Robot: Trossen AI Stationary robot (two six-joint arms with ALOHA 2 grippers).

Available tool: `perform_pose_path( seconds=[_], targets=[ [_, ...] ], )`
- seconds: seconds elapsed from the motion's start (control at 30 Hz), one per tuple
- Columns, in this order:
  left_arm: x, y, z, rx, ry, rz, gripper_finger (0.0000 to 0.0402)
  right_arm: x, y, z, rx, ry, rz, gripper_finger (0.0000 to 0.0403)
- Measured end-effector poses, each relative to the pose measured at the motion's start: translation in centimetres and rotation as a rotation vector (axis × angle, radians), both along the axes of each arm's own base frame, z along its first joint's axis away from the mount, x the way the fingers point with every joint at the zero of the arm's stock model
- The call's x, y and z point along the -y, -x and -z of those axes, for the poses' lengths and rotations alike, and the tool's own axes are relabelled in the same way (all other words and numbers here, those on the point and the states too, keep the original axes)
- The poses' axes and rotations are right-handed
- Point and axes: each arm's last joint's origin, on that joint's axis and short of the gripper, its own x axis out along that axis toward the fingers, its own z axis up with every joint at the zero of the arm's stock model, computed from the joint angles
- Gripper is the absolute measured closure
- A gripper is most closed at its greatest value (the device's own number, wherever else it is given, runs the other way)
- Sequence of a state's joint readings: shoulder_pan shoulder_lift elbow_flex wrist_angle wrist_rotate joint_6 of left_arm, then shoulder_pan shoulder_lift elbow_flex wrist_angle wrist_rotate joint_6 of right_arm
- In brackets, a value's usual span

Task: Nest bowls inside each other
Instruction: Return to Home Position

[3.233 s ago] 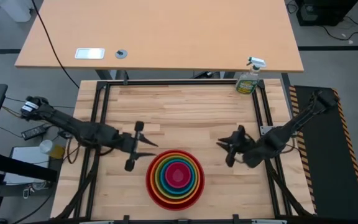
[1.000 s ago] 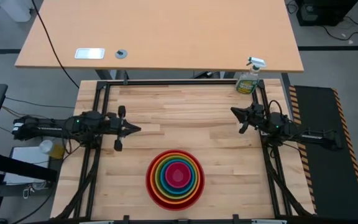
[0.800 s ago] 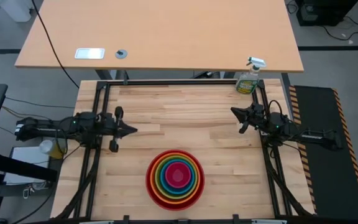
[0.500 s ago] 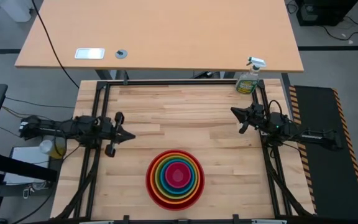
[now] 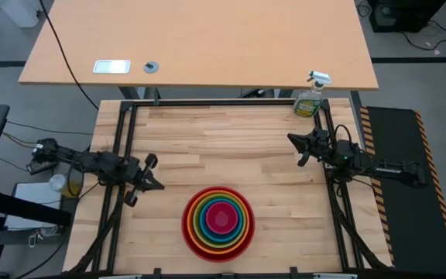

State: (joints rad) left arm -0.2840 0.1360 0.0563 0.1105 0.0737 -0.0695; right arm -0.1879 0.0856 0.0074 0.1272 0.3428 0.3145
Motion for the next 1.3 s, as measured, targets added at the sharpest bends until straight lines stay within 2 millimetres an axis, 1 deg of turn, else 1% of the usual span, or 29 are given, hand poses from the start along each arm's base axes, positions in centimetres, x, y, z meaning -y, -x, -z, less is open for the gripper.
perform_pose_path(
  seconds=[0.1,0.23,0.27,0.43,1.3],
  targets=[
    [0.1,0.0,0.5,-0.048,-0.025,0.021,0.0384,0.0,0.0,0.0,0.0,0.0,0.0,0.0384],
    [0.1,0.2,2.1,-0.215,-0.063,0.018,0.0384,0.0,0.0,0.0,0.0,0.0,0.0,0.0384],
    [0.1,0.2,2.2,-0.23,-0.07,0.014,0.0384,0.0,0.0,0.0,0.0,0.0,0.0,0.0384],
    [0.1,0.0,2.3,-0.282,0.016,0.003,0.0384,0.0,0.0,0.0,0.0,0.0,0.0,0.0384],
    [0.1,0.0,2.3,-0.277,0.017,0.002,0.0383,0.0,0.0,0.0,0.002,0.0,-0.001,0.0384]
  ],
)
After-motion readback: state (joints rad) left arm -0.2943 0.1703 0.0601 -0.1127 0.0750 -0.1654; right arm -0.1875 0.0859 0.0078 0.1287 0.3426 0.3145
